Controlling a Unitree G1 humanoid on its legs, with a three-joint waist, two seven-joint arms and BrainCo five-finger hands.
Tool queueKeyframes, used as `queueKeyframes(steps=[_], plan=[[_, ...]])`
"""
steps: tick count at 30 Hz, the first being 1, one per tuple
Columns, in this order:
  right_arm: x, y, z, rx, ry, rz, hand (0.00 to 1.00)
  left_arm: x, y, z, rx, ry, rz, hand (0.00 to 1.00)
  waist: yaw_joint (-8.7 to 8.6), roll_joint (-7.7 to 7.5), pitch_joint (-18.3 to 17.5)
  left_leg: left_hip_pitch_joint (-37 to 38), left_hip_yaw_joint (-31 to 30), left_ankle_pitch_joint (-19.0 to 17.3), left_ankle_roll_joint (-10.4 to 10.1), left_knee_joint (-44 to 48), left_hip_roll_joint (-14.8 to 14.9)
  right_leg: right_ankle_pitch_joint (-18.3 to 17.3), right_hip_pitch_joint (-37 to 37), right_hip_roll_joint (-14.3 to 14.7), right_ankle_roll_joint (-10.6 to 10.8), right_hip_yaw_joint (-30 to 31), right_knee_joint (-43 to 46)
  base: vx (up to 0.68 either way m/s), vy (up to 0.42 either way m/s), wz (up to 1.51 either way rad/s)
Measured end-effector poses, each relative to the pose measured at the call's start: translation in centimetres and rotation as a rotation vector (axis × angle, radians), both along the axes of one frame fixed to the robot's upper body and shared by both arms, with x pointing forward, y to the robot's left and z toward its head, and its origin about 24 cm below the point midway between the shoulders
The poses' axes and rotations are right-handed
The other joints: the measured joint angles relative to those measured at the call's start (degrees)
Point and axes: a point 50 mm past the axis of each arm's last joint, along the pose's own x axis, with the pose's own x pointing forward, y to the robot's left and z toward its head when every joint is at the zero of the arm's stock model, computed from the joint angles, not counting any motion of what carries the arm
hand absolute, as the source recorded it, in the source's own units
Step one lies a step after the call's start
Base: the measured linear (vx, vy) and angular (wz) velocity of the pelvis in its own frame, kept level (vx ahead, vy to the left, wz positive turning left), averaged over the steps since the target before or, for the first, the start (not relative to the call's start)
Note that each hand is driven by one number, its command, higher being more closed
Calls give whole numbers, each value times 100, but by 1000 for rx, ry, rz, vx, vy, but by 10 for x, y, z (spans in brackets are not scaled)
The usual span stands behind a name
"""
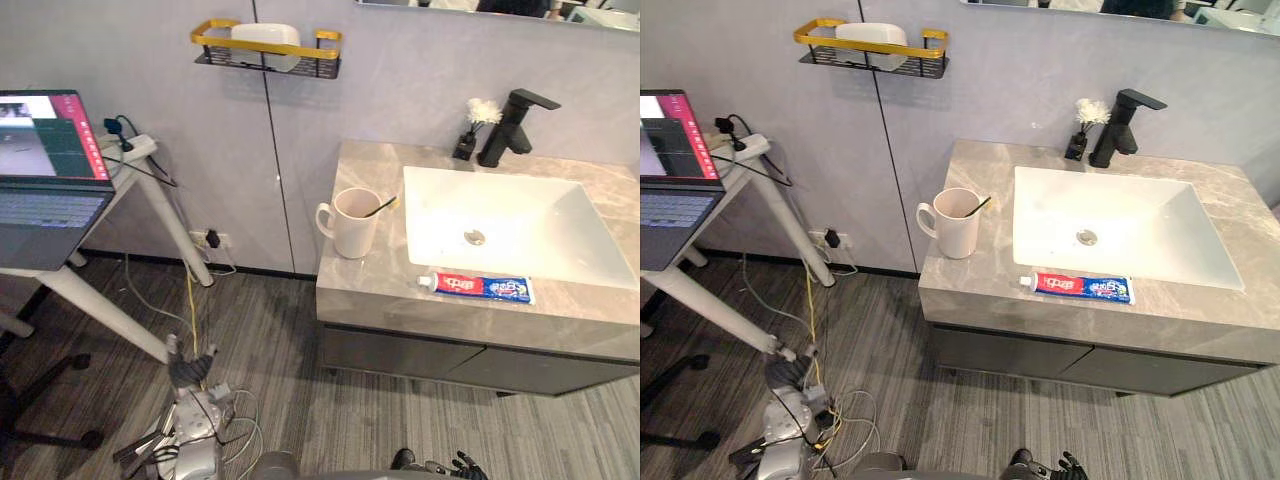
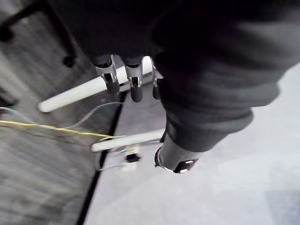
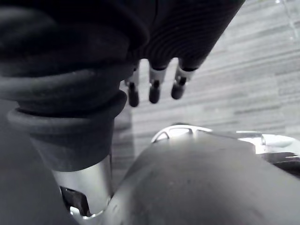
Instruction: Organize washtable
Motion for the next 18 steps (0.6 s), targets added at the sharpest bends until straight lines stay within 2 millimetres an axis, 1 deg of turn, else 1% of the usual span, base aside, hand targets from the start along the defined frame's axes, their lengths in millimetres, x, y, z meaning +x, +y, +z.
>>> queueKeyframes(steps=[2,4,5,6,7,8,9,10,11,12,13,14,15,16,18], plan=[[0,1,0,1,1,5,0,3,1,16,22,-75,31,0,-2,-15,-8,-2,-4,-90,2,109,3,-38,0,-9,2,8,102,45,47,-3],[-1,2,0,0,7,31,0,6,-1,40,63,-180,63,0,21,-50,-71,3,-38,-139,11,142,0,-91,0,-12,5,107,180,56,35,6],[-1,3,-1,1,8,39,0,7,-2,48,79,-212,67,0,37,-58,-83,3,-37,-137,13,137,-6,-91,0,-7,6,114,168,52,14,0],[0,4,-1,0,10,65,0,8,-3,63,112,-276,80,0,49,-57,-94,10,-25,-118,40,122,-14,-91,4,1,6,113,137,45,6,-6],[1,5,-1,-4,13,96,0,7,-3,77,158,-325,88,0,50,-82,-168,27,-1,-108,38,80,-13,-81,21,22,21,119,49,41,1,-8],[0,5,-1,-8,18,113,0,7,-2,83,173,-348,94,0,55,-37,-206,35,20,-94,21,37,-14,-56,25,34,54,134,-15,55,-15,-16],[1,6,-1,-15,24,150,0,5,-2,96,210,-392,103,0,82,-76,-372,89,65,-71,-7,-57,-10,6,73,80,87,173,-182,100,-41,-19],[-1,6,-2,-19,35,171,0,3,-1,108,246,-434,108,0,92,-1,-431,184,78,-46,-41,-145,-4,89,211,140,105,181,-418,110,-52,-16],[-2,6,-2,-25,42,187,0,1,-1,114,260,-458,112,0,98,11,-480,212,75,-42,-47,-174,6,138,283,177,89,163,-537,107,-65,-5],[-1,5,-2,-29,53,213,0,-1,-2,127,287,-510,116,0,116,36,-551,232,58,-37,-56,-199,27,183,363,230,90,129,-685,64,-56,1],[-1,5,-3,-34,68,244,0,-5,-2,141,329,-560,122,0,190,58,-556,315,56,1,-118,-288,42,184,414,262,90,124,-716,52,-53,3],[-1,5,-3,-32,72,262,0,-8,-1,147,352,-584,128,0,221,69,-563,346,39,30,-131,-347,44,182,442,276,89,105,-736,36,-49,10],[-1,4,-4,-31,79,292,0,-13,2,160,396,-628,143,0,248,98,-585,392,-19,94,-141,-435,45,169,472,295,71,52,-746,26,-42,16],[0,4,-4,-32,83,314,0,-15,4,166,418,-649,149,0,263,110,-591,408,-46,132,-153,-495,44,160,486,301,59,18,-756,14,-56,32],[0,3,-4,-31,98,372,0,-13,5,189,483,-747,138,0,338,160,-610,404,-256,248,-165,-645,31,148,582,327,43,-187,-825,-11,-59,44]])
